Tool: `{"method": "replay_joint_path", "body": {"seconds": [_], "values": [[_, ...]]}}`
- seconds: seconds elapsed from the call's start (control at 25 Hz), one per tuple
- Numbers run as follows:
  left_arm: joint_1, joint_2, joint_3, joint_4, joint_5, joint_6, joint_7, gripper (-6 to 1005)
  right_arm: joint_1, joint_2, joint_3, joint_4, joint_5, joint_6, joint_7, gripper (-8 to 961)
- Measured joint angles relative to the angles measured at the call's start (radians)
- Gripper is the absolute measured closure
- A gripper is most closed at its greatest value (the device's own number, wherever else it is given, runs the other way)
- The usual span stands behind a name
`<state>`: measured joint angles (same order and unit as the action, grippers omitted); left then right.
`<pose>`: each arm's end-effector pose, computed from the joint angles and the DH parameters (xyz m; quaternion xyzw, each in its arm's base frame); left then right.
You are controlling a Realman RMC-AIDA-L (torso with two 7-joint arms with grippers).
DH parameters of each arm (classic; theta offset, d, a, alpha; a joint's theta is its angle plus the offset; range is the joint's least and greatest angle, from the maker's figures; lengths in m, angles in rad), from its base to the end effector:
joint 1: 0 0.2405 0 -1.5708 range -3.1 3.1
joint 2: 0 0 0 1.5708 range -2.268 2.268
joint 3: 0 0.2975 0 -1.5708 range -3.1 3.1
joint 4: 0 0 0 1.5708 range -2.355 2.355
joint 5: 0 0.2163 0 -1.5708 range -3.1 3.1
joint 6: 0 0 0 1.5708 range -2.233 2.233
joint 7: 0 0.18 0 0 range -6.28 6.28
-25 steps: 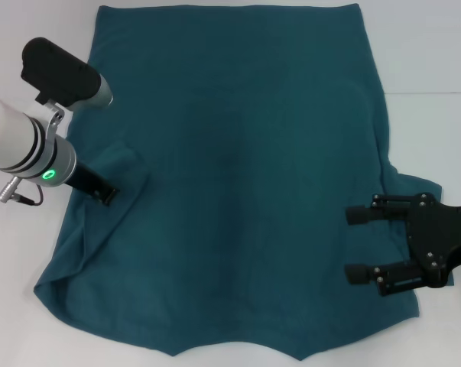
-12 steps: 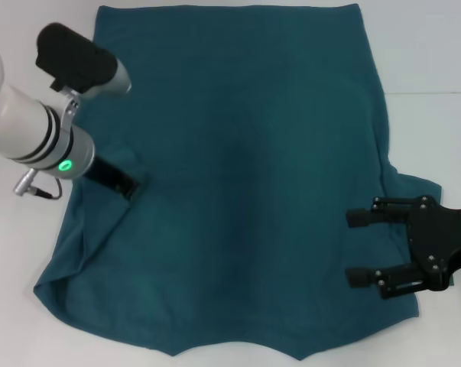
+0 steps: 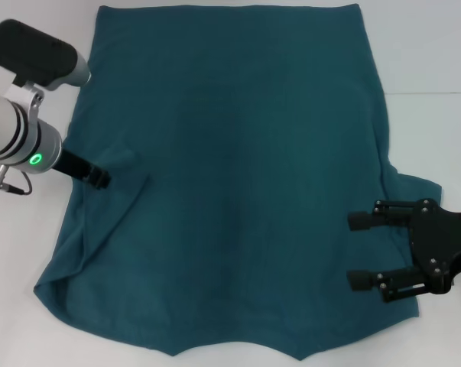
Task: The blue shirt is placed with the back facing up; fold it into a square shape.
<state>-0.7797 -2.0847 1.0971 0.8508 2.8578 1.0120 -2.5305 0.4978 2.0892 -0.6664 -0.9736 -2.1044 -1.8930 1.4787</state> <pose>-0.2885 0.4850 -0.0393 -0.8461 -0.3740 0.1464 0.3504 0.2594 0.3308 -0.0092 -0.9680 0.1378 0.2044 0.0471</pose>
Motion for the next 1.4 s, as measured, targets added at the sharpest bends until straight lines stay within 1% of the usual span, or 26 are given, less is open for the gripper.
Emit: {"method": "replay_joint_path", "body": {"seconds": [0.16, 0.24, 0.44, 0.48, 0.72, 1.16, 1.36, 1.4], "values": [[0.002, -0.002, 0.020, -0.036, 0.000, -0.044, 0.022, 738, 0.004, 0.000, -0.004, 0.000, 0.000, 0.005, 0.000, 11], [0.003, -0.003, 0.037, -0.056, 0.000, -0.075, 0.025, 530, 0.005, 0.000, -0.004, 0.002, 0.000, 0.005, 0.000, 11], [0.003, -0.004, 0.046, -0.064, 0.000, -0.097, 0.024, 358, 0.008, 0.000, 0.000, 0.008, 0.000, 0.006, 0.000, 11], [0.004, -0.001, 0.046, -0.064, 0.000, -0.098, 0.025, 324, 0.009, 0.000, 0.001, 0.008, 0.000, 0.006, 0.000, 11], [0.005, 0.005, 0.047, -0.074, 0.000, -0.098, 0.027, 224, 0.013, 0.000, 0.002, 0.009, 0.000, 0.010, 0.000, 11], [-0.004, 0.005, 0.058, -0.125, 0.000, -0.136, 0.030, 233, 0.019, 0.000, 0.000, 0.010, 0.000, 0.012, 0.000, 11], [-0.005, 0.004, 0.058, -0.121, 0.000, -0.135, 0.030, 293, 0.019, 0.000, 0.004, 0.010, 0.000, 0.013, 0.000, 11], [-0.005, 0.003, 0.058, -0.119, 0.000, -0.135, 0.031, 338, 0.019, 0.000, 0.004, 0.010, 0.000, 0.013, 0.000, 11]]}}
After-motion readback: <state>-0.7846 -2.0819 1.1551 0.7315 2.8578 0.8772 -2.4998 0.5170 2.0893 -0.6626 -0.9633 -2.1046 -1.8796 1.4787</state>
